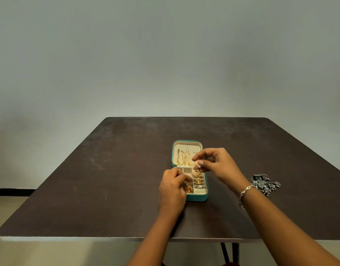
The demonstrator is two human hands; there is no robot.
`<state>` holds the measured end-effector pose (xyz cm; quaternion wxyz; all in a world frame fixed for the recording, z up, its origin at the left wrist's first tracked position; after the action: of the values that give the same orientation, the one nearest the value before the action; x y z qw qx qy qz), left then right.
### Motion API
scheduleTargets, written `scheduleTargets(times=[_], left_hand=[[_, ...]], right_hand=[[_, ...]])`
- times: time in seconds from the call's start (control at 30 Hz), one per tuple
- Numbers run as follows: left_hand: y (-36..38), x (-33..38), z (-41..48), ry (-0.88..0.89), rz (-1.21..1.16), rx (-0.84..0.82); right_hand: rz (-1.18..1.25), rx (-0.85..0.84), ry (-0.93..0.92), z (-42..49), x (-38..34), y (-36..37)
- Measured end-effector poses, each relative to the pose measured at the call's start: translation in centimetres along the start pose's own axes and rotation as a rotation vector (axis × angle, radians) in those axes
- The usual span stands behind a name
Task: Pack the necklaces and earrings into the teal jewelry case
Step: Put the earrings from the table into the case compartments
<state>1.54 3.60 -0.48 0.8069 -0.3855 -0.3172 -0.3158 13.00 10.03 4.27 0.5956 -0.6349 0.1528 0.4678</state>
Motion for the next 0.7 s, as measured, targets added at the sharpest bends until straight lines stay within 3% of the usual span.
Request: scheduleTargets(times=[0.2, 0.43, 0.7], left_hand=[[0.7, 0.1, -0.2, -0.035, 0.095, -0.039], [0.3, 0.4, -0.3, 0.003, 0.098, 0.035], [-0.3, 0.3, -0.5, -0.008, 0.100, 0.094]], right_hand=[[0.033, 0.017, 0.044, -0.4, 0.8, -0.2], [0.119, -0.008, 0.079, -0.7, 1.2, 0.4], [-0.161, -0.049, 0.018, -1.0, 0.5, 1.7]])
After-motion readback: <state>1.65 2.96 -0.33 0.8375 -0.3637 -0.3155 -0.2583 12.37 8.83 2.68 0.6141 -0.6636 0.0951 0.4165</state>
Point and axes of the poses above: each hand's wrist, its own z-axis towards the middle knuckle, its own y-axis out of the palm, x = y × z, the point moved 10 cm from there along z, towards the middle knuckle, and after that the axes turned 12 degrees about -z, right-handed, at the moved point
